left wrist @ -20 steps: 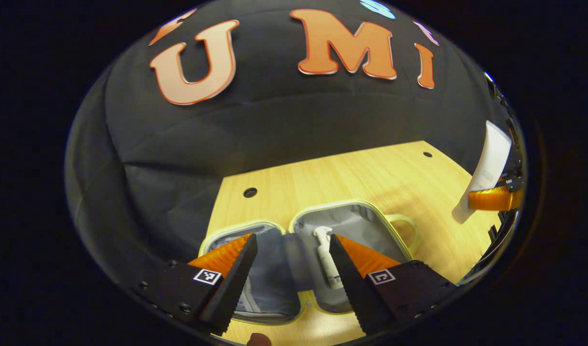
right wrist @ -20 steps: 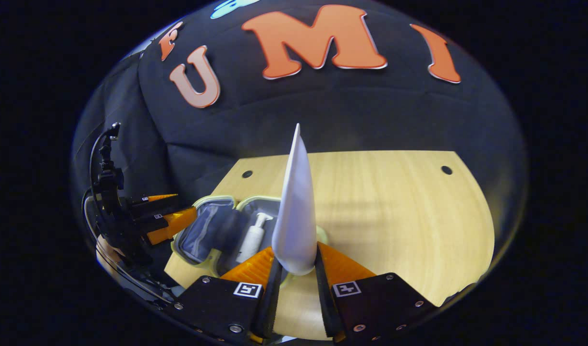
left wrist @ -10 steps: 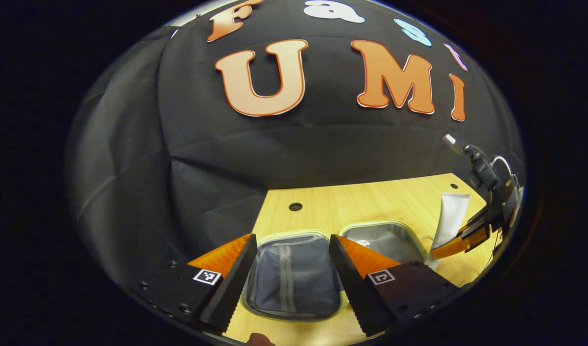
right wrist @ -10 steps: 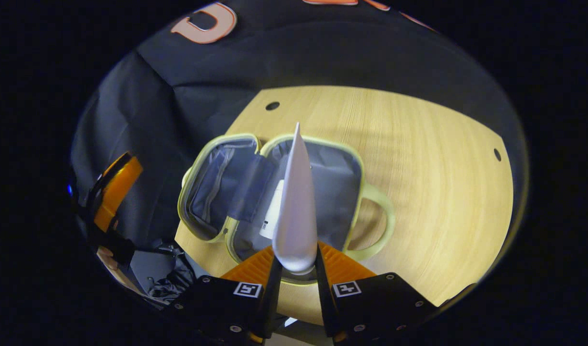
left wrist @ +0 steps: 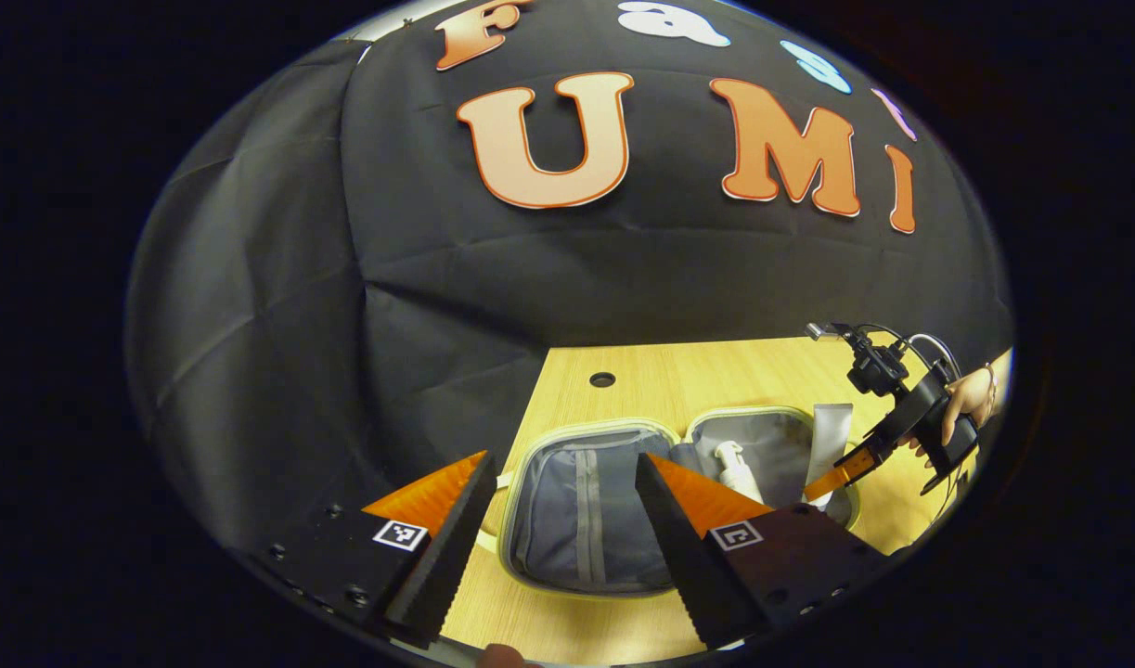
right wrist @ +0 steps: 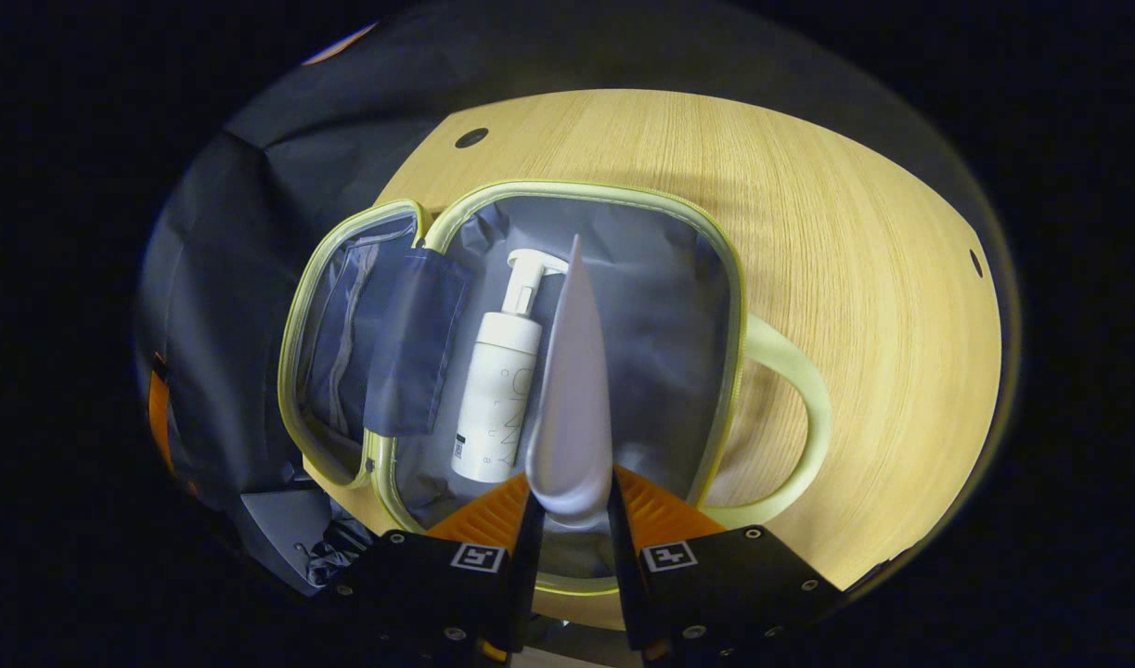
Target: First open the suitcase, pack the skin care products into it, and then close the suitcase.
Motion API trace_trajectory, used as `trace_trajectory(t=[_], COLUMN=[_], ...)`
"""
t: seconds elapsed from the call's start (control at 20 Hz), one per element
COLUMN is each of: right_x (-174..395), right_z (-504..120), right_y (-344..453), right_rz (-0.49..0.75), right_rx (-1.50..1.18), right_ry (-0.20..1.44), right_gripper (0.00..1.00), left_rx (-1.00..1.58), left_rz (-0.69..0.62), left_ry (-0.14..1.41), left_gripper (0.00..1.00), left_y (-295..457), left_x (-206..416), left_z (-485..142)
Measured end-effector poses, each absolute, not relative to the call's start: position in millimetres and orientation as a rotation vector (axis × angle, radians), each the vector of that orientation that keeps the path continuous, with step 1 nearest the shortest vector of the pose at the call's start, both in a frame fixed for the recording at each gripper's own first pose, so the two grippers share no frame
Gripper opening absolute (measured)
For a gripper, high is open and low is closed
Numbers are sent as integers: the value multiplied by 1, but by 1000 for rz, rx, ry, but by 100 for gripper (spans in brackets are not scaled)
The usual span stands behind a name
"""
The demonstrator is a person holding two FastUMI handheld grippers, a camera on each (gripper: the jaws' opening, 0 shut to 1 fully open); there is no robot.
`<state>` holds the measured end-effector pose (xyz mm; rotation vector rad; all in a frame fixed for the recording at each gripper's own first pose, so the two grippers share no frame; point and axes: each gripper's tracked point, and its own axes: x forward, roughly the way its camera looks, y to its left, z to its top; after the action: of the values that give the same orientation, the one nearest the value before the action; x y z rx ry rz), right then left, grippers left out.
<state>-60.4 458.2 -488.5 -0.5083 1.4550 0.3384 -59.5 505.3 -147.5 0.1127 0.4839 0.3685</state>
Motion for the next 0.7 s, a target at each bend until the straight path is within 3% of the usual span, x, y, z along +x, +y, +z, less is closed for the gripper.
trace_trajectory(t=[0.05,0.15,0.3,0.55,0.7], right_x=[-63,-65,-63,-51,-32], right_z=[-491,-497,-491,-463,-430], right_y=[459,467,477,504,527], right_rz=[336,343,370,436,512], right_rx=[-493,-452,-438,-374,-398], right_ry=[1466,1456,1421,1303,1113], right_gripper=[40,50,95,96,96], left_rx=[107,103,109,119,74], left_rz=[373,384,390,413,441], left_ry=[490,497,495,477,458], left_gripper=[95,95,95,94,94], left_y=[508,511,513,523,550], left_x=[-61,-65,-68,-69,-78], left_z=[-150,-153,-151,-147,-144])
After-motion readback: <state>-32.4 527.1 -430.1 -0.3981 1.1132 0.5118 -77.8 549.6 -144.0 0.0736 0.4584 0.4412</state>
